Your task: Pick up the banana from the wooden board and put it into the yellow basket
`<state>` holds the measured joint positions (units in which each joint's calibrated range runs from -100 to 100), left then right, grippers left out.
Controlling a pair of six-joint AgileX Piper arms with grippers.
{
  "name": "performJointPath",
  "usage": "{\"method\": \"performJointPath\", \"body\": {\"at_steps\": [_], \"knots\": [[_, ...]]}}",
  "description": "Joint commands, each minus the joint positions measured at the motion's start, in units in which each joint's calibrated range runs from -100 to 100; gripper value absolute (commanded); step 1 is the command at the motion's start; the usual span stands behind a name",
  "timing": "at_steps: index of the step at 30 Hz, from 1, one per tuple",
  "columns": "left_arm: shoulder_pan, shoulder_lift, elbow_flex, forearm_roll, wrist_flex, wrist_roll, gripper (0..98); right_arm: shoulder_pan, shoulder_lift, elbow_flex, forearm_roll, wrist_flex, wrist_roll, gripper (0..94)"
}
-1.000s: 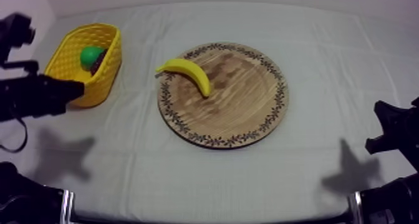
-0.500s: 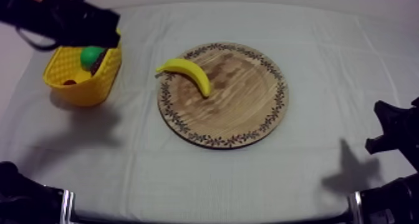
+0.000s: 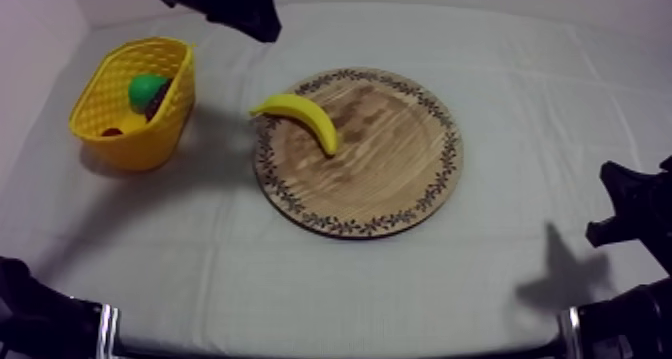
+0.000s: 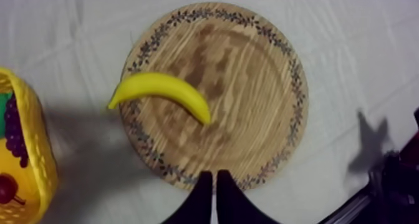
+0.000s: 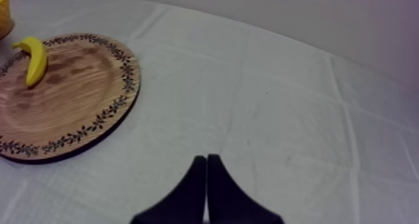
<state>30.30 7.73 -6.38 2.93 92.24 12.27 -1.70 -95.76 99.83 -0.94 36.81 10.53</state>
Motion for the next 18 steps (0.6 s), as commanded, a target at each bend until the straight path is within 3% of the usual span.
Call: {"method": "performJointPath", "body": {"at_steps": [1, 6, 13, 18], "knots": [[-0.1, 3.5, -3.5, 0.04, 1.2, 1.0, 0.0, 0.0, 0.0, 0.1, 0.0, 0.0, 0.0, 0.3], [0.0, 5.3, -5.7, -0.38, 2.0, 6.3, 0.0, -0.1, 0.0, 0.1, 0.0, 0.0, 0.0, 0.3], [-0.5, 5.6, -6.7, -1.38, 2.1, 22.2, 0.0, -0.1, 0.0, 0.1, 0.0, 0.0, 0.0, 0.3], [-0.6, 5.3, -7.8, -1.68, 2.1, 30.9, 0.0, -0.1, 0.0, 0.1, 0.0, 0.0, 0.0, 0.3]]}}
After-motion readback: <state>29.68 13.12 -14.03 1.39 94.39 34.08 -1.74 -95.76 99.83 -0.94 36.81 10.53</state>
